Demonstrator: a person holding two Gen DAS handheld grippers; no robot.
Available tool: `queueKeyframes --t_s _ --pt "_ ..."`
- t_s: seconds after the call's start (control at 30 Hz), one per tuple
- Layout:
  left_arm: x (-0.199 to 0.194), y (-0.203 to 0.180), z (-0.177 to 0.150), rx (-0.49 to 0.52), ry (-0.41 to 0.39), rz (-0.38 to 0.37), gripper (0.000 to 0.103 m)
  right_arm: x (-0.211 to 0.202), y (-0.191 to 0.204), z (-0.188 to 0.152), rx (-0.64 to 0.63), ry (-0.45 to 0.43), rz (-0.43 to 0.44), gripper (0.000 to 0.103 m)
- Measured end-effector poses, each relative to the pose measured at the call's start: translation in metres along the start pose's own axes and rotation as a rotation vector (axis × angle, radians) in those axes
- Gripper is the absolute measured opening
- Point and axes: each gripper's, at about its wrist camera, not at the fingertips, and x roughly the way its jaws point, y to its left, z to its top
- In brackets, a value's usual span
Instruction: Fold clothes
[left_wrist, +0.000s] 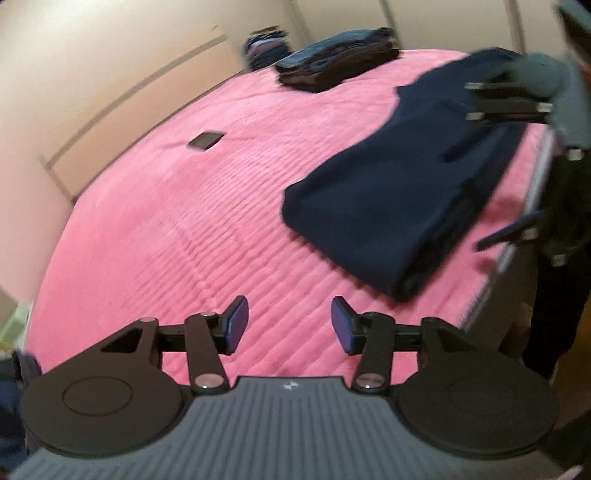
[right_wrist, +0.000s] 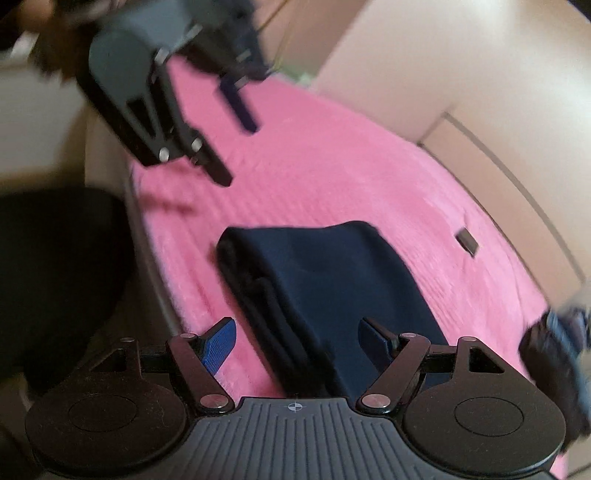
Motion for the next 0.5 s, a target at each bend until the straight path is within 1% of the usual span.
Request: queueKeyframes --t_s 0.03,0.07,0.1,0.13,0.17,0.2,0.23,0.27,0.3,0.33,0.5 --pt "0.001 -0.003 -0.001 0.020 -0.009 -0.006 0.051 0.006 0.003 0.001 -0.037 0.014 0.001 0.076" --pt "0.002 -0.006 -0.002 0.040 -0.018 -0.014 0.052 0.008 0.003 0.001 -0.046 0.011 0.001 0.074" --pt "0.004 -0.009 -0.003 0.062 -0.025 -0.022 0.052 0.010 -0.001 0.000 -0.038 0.014 0.002 0.067" --pt "0.007 -0.013 -0.003 0.092 -0.035 -0.028 0.052 0.012 -0.005 0.000 -0.021 0.016 0.004 0.043" --pt "0.010 -0.017 -0.003 0.127 -0.045 -0.031 0.052 0.013 -0.009 0.000 -0.003 0.019 0.005 0.038" --pt "0.012 -0.021 -0.003 0.166 -0.055 -0.035 0.053 0.013 -0.013 -0.001 0.017 0.019 0.010 0.038" --pt "0.013 -0.025 -0.003 0.212 -0.068 -0.038 0.054 0.014 -0.017 -0.002 0.037 0.017 0.015 0.034" --pt "0.015 -0.029 -0.004 0.259 -0.081 -0.042 0.056 0.012 -0.020 -0.002 0.061 0.008 0.015 0.021" --pt "0.016 -0.032 -0.004 0.303 -0.093 -0.045 0.063 0.010 -0.023 -0.002 0.086 -0.002 0.014 0.021" --pt "0.018 -0.035 -0.005 0.349 -0.106 -0.048 0.066 0.008 -0.027 -0.002 0.111 -0.013 0.014 0.021" --pt "0.032 -0.048 -0.004 0.562 -0.160 -0.067 0.067 -0.009 -0.044 0.005 0.194 -0.050 0.002 0.021"
